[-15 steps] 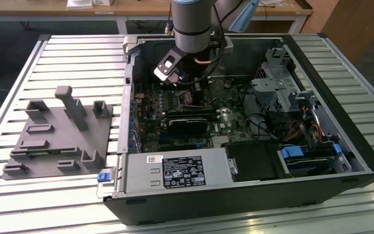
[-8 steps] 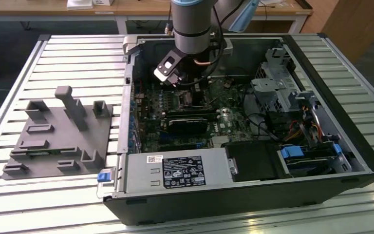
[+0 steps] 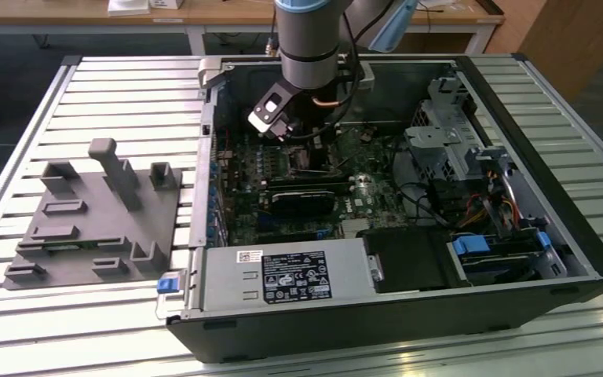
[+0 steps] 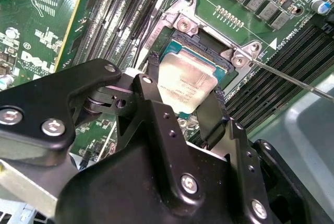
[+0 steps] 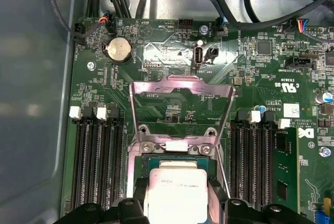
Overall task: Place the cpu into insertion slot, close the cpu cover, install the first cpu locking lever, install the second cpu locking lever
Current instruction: 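Place the cpu into insertion slot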
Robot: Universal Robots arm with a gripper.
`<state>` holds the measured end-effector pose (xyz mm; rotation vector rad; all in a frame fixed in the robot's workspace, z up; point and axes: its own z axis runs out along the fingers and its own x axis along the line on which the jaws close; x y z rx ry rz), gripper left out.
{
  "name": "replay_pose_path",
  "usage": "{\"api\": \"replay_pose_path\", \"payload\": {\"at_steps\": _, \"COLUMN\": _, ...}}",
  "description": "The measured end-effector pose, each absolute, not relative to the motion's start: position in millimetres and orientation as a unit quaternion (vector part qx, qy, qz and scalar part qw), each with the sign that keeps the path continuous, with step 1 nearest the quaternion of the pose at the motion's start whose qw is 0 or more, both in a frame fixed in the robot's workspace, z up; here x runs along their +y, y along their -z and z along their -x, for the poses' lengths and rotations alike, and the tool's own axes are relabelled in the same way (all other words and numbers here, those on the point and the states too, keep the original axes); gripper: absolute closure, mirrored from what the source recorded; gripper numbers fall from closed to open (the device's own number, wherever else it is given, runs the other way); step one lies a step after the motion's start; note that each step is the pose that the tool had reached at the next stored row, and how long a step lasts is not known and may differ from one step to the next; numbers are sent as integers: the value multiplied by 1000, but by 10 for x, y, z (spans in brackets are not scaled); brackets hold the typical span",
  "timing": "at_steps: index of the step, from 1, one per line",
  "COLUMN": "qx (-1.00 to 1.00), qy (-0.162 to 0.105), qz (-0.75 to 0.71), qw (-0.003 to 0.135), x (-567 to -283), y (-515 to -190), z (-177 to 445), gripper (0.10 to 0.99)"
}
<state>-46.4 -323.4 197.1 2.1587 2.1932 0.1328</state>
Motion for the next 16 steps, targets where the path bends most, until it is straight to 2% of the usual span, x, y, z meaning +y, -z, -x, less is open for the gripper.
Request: {"api": "replay_pose_path", "payload": {"at_steps": 16, "qx": 711, "qy": -43, "qz": -701, "qw": 31, "x": -3229, "y": -1937, "z": 474, "gripper": 549}}
